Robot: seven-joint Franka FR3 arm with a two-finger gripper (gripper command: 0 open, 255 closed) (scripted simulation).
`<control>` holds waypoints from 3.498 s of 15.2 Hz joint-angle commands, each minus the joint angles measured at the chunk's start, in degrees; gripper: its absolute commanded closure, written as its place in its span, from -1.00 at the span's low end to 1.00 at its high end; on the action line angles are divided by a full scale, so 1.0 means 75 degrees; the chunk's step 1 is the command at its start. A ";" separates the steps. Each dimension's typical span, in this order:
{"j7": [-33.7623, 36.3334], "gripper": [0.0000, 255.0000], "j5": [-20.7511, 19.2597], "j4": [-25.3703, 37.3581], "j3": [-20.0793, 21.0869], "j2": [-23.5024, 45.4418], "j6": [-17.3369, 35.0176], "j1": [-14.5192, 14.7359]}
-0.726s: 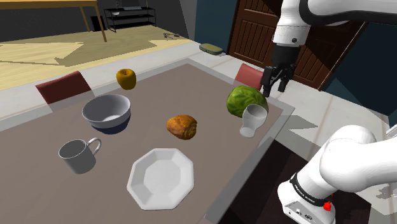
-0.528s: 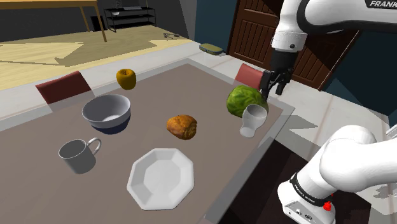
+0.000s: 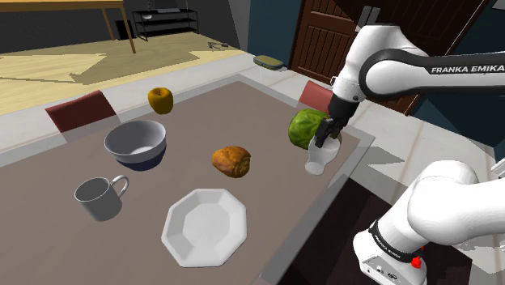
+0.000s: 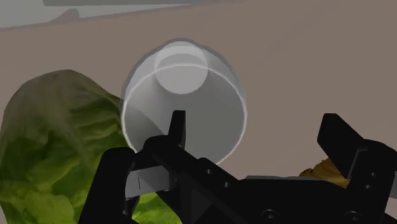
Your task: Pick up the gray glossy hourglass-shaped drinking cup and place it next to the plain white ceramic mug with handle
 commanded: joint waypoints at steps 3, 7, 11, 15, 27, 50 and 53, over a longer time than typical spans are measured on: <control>-0.0196 -1.00 -0.0009 -0.0536 -0.0055 0.0176 0.1012 0.0063; -0.0207 -1.00 0.0012 -0.0837 -0.0058 0.0393 0.1529 0.0089; -0.0212 -1.00 0.0022 -0.0948 -0.0060 0.0492 0.1741 0.0101; -0.0212 -1.00 0.0022 -0.0948 -0.0060 0.0493 0.1741 0.0101; -0.0202 1.00 0.0020 -0.0875 -0.0053 0.0433 0.1608 0.0099; -0.0013 1.00 0.0032 0.1205 0.0057 -0.0115 -0.1012 0.0111; 0.0007 1.00 0.0037 0.1522 0.0066 -0.0098 -0.1312 0.0117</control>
